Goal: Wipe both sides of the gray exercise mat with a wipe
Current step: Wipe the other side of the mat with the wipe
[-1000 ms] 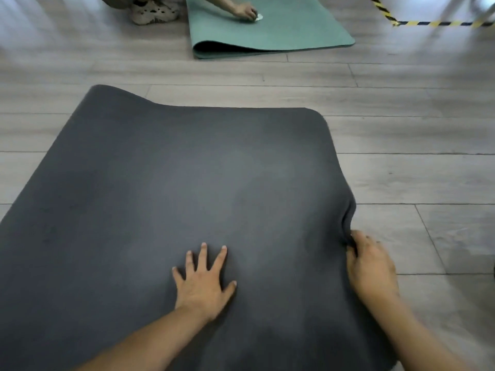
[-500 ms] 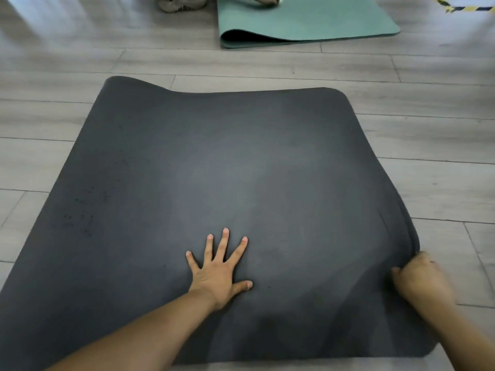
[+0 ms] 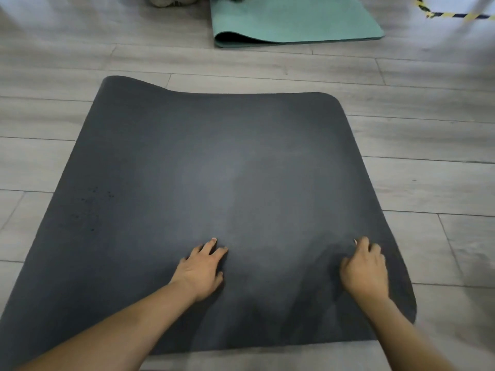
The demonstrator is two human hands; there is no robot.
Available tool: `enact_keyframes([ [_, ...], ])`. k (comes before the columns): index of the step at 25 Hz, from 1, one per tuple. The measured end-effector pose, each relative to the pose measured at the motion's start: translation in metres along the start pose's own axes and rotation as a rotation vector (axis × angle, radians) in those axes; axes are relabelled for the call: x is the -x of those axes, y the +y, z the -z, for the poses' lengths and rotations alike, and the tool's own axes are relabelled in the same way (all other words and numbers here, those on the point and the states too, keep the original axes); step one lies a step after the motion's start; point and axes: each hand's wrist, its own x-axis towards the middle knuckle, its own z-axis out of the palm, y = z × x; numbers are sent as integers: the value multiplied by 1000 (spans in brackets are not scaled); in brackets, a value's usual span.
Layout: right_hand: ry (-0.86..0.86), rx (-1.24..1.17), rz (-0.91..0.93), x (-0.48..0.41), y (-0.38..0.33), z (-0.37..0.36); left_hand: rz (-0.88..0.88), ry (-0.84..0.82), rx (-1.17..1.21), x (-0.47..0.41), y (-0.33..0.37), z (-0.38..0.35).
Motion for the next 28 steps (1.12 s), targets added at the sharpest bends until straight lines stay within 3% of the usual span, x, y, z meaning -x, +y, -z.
enact_keyframes([
  [4, -113, -325, 136, 36, -68, -7, 5, -12, -8, 33, -13, 18],
  [9, -113, -315, 327, 60, -146, 37, -53, 170, 55, 67, -28, 69],
  [12, -104, -287, 300, 74, -179, 75, -82, 232, 94, 86, -39, 101],
  [18, -242, -343, 233, 96, -232, 143, -110, 257, 158, 115, -66, 156],
  [21, -202, -345, 291, 102, -239, 166, -113, 270, 180, 124, -72, 175],
  [28, -170, -358, 142, 117, -219, 217, -195, 243, 168, 149, -47, 198],
])
